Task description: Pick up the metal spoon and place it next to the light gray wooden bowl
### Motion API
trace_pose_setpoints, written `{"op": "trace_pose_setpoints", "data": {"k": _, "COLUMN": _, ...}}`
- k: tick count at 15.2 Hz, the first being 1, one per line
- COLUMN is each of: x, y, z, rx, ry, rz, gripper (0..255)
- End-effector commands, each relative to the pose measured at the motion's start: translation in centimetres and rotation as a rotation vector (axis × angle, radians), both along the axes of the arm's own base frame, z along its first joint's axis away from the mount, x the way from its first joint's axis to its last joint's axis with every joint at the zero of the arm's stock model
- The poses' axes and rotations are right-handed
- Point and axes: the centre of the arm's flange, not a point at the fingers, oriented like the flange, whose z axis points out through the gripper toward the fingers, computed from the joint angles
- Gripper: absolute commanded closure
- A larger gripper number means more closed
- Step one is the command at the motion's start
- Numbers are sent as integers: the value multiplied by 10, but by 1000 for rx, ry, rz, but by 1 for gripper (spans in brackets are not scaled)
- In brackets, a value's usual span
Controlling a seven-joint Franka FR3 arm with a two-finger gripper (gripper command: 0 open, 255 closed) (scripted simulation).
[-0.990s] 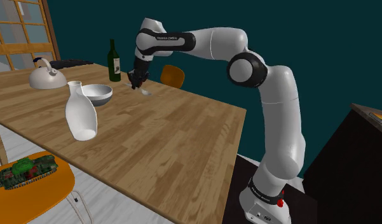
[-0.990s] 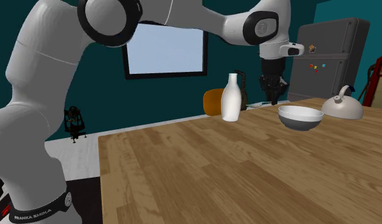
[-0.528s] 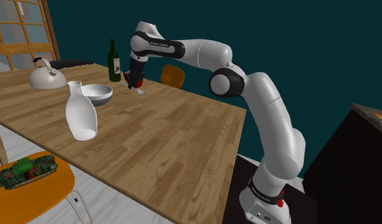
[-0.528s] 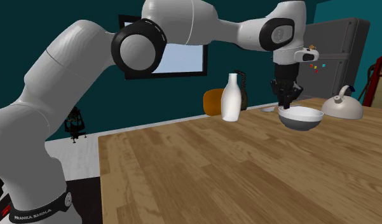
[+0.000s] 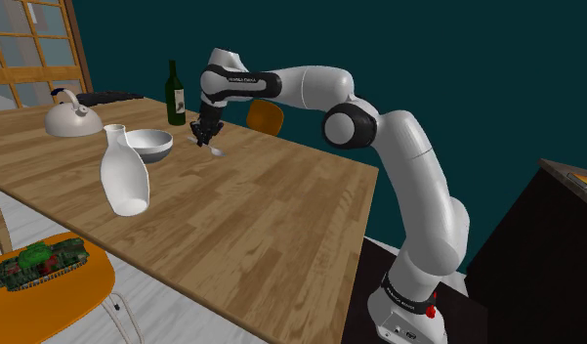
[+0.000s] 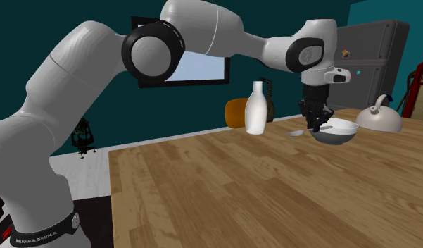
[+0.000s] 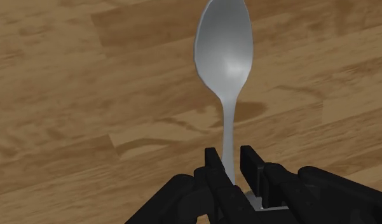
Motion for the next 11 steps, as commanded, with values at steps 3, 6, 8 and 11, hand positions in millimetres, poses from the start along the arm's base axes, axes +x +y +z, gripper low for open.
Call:
{"op": "trace_pose_setpoints", "data": {"k": 3, "x": -1, "y": 1, "z": -22, "rx": 0, "ry": 0, "rz": 0, "gripper": 255}}
{"op": "trace_pose_setpoints", "data": {"k": 6, "x": -1, "y": 1, "z": -37, "rx": 0, "ry": 0, "rz": 0, "gripper": 255}}
{"op": "trace_pose_setpoints", "data": {"k": 8, "x": -1, "y": 1, "z": -48, "rx": 0, "ry": 0, "rz": 0, "gripper": 255}}
{"op": "trace_pose_setpoints", "data": {"k": 11, "x": -1, "y": 1, "z": -64, "rx": 0, "ry": 0, "rz": 0, "gripper": 255}}
